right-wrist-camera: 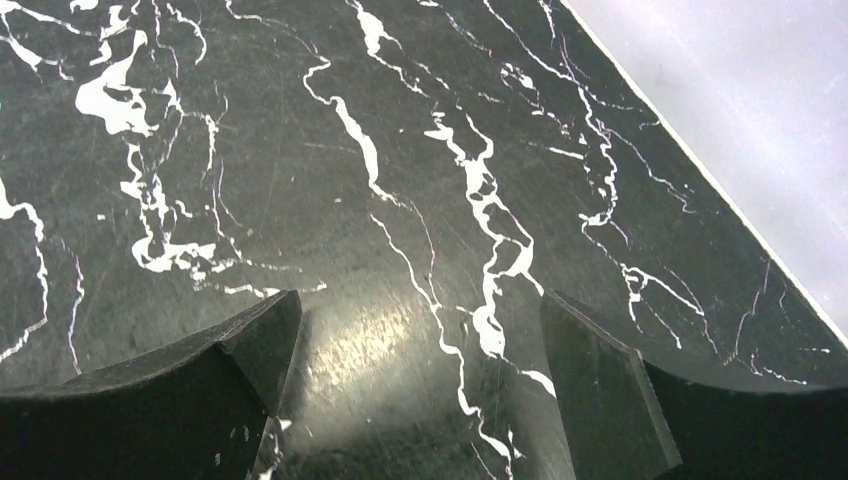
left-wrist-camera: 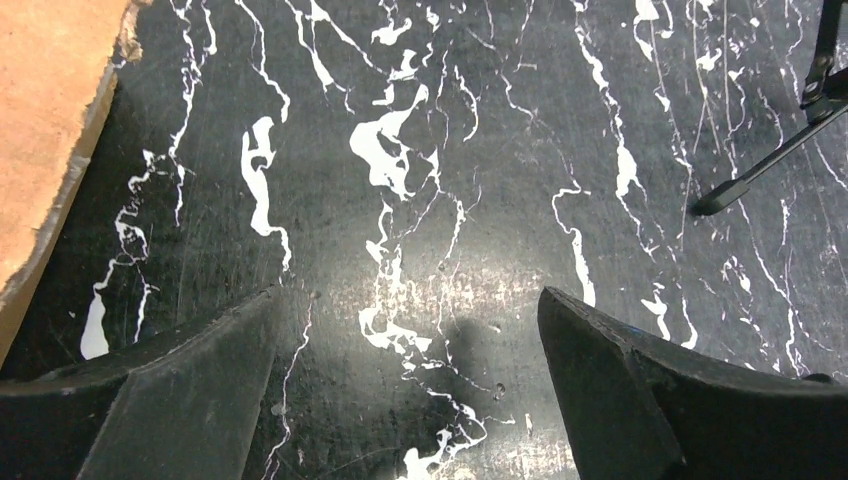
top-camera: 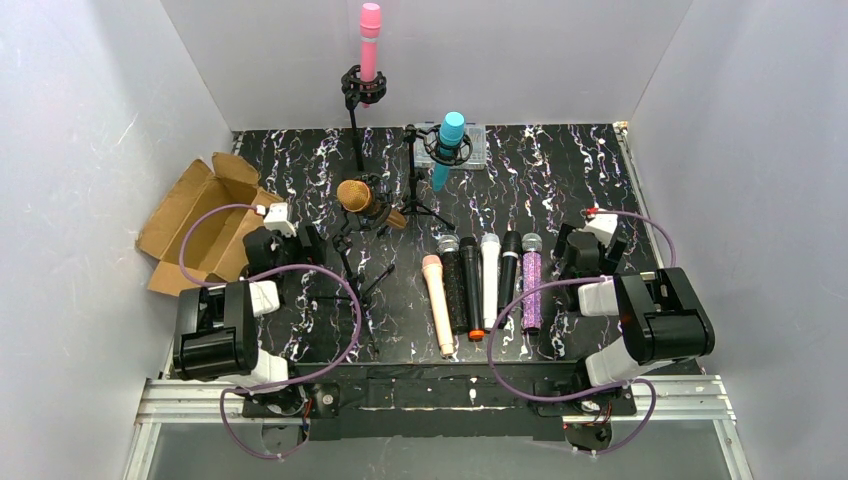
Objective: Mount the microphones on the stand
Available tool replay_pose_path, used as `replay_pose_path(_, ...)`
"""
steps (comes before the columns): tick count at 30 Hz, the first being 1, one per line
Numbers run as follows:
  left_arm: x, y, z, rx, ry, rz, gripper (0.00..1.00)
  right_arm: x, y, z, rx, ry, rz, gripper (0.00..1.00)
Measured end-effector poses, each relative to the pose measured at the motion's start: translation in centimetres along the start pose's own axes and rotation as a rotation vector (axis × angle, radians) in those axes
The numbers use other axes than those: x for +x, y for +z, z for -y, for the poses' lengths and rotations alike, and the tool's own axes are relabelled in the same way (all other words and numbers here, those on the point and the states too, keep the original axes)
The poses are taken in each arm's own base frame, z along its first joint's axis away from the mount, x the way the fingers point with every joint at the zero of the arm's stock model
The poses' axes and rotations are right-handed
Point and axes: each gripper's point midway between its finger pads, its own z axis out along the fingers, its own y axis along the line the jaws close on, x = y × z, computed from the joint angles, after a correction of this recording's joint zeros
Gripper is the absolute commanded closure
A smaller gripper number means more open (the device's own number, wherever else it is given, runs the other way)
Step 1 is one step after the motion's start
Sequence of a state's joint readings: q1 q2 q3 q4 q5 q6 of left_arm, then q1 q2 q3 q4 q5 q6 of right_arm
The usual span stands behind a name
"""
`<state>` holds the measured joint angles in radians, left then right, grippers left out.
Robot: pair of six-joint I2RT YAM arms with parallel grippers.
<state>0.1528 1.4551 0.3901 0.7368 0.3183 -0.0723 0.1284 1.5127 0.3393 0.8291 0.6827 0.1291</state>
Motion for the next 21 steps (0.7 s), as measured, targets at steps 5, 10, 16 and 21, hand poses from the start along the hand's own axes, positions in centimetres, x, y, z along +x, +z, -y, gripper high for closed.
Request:
replay_pose_path(5,-0.8,0.2,0.6,-0.009,0.044,0.057,0.02,0.6,-0.7,-0.2,-0.055,-0.004,0.031,0.02)
replay_pose_path(10,1.1,0.2,1.9,-0.004,0.103,0.058,0.02,1.3,-1.2,-1.8,-0.150,-0.037,0.075,0.02)
replay_pose_path(16,0.6,0.3,1.0,-0.056,0.110,0.082,0.02,0.8,-0.8,-2.7,-0.174,-0.060,0.086,0.02)
replay_pose_path(21,0.4,0.3,0.8,-0.070,0.112,0.088,0.02,0.6,-0.8,-2.8,-0.177,-0.059,0.092,0.02)
